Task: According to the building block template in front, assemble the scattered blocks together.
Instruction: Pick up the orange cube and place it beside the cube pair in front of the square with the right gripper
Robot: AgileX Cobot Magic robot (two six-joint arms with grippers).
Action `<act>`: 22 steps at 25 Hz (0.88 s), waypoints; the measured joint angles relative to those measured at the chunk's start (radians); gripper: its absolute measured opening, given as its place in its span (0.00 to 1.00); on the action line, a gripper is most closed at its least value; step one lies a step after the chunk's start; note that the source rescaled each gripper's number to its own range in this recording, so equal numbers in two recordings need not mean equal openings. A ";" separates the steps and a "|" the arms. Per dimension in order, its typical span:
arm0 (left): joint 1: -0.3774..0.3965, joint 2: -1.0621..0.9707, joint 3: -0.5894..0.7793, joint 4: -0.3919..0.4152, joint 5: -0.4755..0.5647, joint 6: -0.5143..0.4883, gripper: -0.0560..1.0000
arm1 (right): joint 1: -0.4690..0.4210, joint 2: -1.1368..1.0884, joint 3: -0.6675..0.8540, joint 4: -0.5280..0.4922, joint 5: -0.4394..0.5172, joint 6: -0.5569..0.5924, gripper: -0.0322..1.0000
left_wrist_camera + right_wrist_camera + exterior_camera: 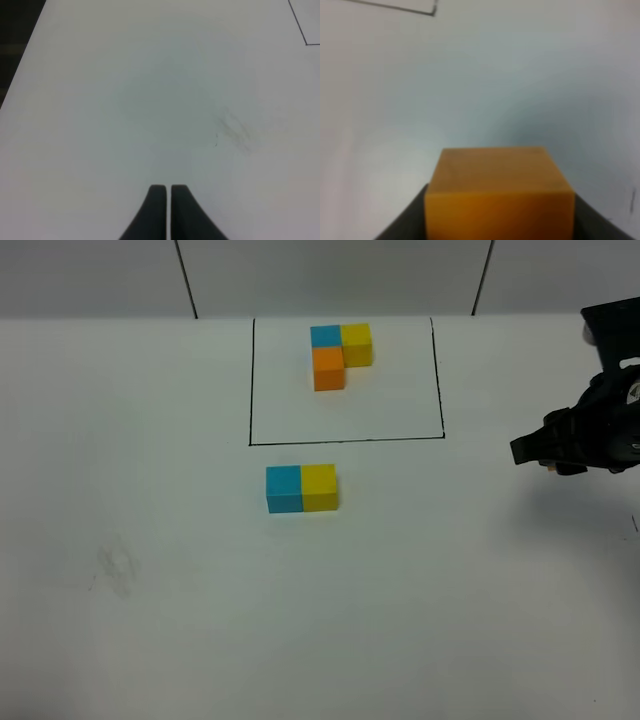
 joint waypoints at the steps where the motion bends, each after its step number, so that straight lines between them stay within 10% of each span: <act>1: 0.000 0.000 0.000 0.000 0.000 0.000 0.05 | 0.022 -0.012 0.000 0.011 0.010 0.000 0.59; 22: 0.000 0.000 0.000 0.000 0.000 0.000 0.05 | 0.249 -0.040 0.000 0.162 0.067 0.116 0.59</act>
